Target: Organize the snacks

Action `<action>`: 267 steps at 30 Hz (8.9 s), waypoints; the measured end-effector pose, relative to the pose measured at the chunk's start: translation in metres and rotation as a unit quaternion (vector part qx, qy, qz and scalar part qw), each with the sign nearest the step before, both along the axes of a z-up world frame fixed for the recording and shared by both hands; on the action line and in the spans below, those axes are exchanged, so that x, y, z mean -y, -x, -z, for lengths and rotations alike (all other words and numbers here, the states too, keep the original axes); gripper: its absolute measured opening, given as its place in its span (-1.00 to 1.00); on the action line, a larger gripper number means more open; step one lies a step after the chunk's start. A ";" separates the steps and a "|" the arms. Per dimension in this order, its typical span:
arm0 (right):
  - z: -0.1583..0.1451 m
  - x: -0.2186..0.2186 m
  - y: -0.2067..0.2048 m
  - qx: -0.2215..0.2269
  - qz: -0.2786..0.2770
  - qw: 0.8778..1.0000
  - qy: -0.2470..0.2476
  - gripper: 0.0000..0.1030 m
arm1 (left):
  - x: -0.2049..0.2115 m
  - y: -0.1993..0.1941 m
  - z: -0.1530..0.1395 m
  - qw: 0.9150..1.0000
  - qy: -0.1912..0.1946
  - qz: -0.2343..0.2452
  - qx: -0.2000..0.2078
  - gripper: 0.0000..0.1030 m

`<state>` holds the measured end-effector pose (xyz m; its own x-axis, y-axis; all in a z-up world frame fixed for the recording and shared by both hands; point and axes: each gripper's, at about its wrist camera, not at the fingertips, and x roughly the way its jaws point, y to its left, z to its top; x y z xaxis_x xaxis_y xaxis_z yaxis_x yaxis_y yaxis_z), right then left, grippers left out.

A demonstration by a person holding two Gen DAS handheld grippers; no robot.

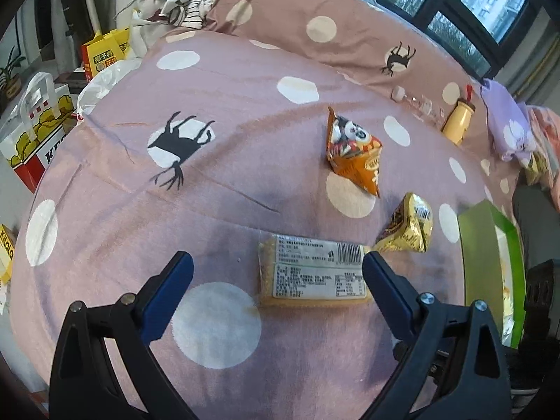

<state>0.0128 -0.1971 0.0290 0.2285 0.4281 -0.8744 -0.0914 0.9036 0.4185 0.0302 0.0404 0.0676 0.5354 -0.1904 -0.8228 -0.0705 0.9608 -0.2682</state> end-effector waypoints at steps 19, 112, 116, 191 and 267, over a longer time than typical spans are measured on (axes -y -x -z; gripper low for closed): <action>-0.018 0.050 0.029 0.064 0.073 0.993 -0.073 0.29 | 0.074 0.030 0.027 0.986 0.081 0.125 -0.077 0.29; -0.054 0.254 0.010 0.158 0.303 0.935 -0.096 0.18 | 0.337 -0.016 -0.022 0.946 0.008 0.322 0.049 -0.18; -0.045 0.256 0.003 0.140 0.308 0.936 -0.098 0.18 | 0.338 -0.022 -0.013 0.946 0.010 0.322 0.036 -0.18; -0.101 0.129 0.032 0.292 0.217 0.932 0.003 0.75 | 0.032 0.004 -0.028 0.994 0.020 0.073 0.075 0.75; -0.022 0.011 -0.005 0.027 0.037 0.999 -0.028 -0.02 | -0.014 -0.017 0.004 0.999 0.021 0.016 -0.024 0.75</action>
